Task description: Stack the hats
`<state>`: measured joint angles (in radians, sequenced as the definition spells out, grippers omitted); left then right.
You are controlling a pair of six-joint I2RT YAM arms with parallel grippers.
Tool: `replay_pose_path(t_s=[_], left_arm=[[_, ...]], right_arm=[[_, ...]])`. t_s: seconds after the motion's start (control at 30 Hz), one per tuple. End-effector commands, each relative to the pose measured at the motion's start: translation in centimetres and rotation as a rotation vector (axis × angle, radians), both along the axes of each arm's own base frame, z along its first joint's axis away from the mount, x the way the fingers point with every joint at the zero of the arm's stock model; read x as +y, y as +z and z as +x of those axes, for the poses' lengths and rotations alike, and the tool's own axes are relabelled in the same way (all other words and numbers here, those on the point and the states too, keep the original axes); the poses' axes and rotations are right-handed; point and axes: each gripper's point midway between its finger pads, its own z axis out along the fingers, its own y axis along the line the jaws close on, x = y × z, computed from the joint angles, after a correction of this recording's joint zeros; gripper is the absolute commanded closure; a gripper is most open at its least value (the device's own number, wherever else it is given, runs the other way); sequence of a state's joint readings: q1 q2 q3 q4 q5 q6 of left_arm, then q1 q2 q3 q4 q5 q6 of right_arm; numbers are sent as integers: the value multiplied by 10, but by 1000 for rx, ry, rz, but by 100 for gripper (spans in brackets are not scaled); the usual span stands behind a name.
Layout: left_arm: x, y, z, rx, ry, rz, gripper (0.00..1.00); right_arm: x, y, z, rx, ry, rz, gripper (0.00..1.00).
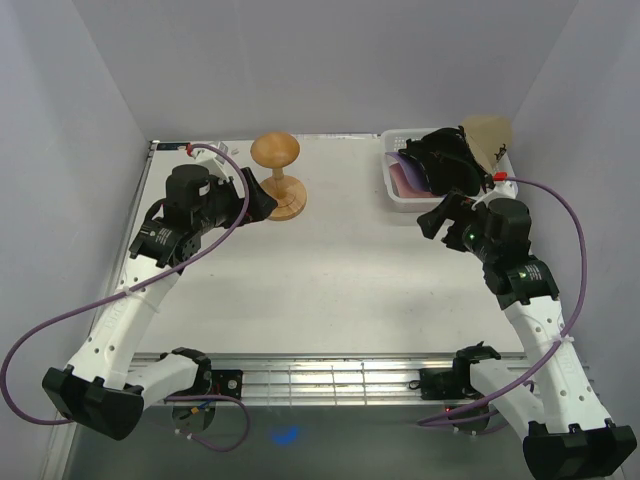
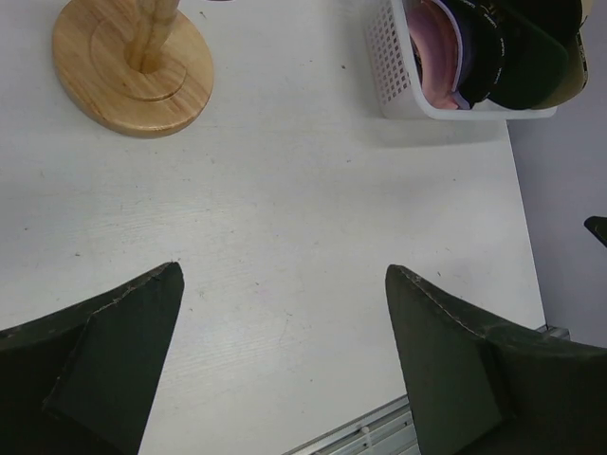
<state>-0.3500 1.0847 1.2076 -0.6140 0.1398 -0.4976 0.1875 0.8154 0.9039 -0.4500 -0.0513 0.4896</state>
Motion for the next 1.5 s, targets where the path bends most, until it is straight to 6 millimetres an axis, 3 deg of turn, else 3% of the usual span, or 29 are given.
replay_pose_path(t_s=[0.0, 0.3, 0.37, 0.43, 0.47, 0.5, 0.53, 0.57, 0.6, 0.63, 0.7, 0.73, 0.87, 0.9, 1.03, 1.07, 1.1, 1.13, 1.2, 1.23, 1.47], left_arm=[[-2, 16, -5, -35, -16, -20, 2], [-8, 17, -5, -22, -47, -29, 2], [-10, 17, -5, -20, -59, -32, 2], [-13, 15, -2, -10, -67, -33, 2], [-16, 17, -2, -7, -83, -43, 2], [-19, 14, 0, 6, -92, -44, 2], [-21, 14, 0, 10, -100, -48, 2], [-23, 17, 0, 10, -111, -59, 2], [-24, 16, 0, 15, -115, -63, 2], [-26, 17, 0, 15, -120, -67, 2], [-26, 18, 0, 17, -121, -70, 2], [-26, 18, 0, 17, -121, -72, 2], [-30, 17, 0, 23, -136, -88, 2], [-32, 18, -1, 22, -145, -95, 2], [-35, 20, 2, 15, -157, -98, 2], [-35, 21, 2, 13, -158, -97, 2], [-35, 21, 3, 13, -158, -97, 2], [-36, 22, 3, 10, -163, -99, 2], [-37, 22, 3, 9, -167, -101, 2], [-38, 21, 3, 9, -172, -101, 2], [-39, 18, 5, 14, -181, -103, 2]], right_arm=[[-3, 24, 3, -61, -8, -12, 11], [-7, 34, 8, -46, -16, -59, 11], [-13, 41, 19, -19, -49, -87, 11], [-19, 31, 38, 58, -77, -142, 11], [-24, 60, 51, 16, -109, -150, 10], [-26, 49, 72, 76, -112, -180, 10], [-43, 54, 85, 90, -172, -192, 9], [-53, 78, 95, 73, -207, -183, 9], [-62, 80, 105, 89, -224, -167, 8], [-86, 66, 125, 147, -271, -123, 6], [-108, 66, 150, 177, -316, -89, 4], [-126, 67, 156, 181, -355, -79, 3], [-155, 67, 180, 204, -399, -19, 3], [-168, 58, 184, 228, -424, 5, 2], [-177, 21, 174, 318, -450, 142, 1], [-176, 16, 171, 315, -449, 174, 1], [-172, 24, 164, 279, -455, 230, 1], [-173, 2, 163, 267, -442, 284, 1], [-169, 10, 155, 208, -448, 366, 1], [-168, 0, 154, 199, -435, 399, 0], [-161, -7, 144, 114, -479, 627, 0]])
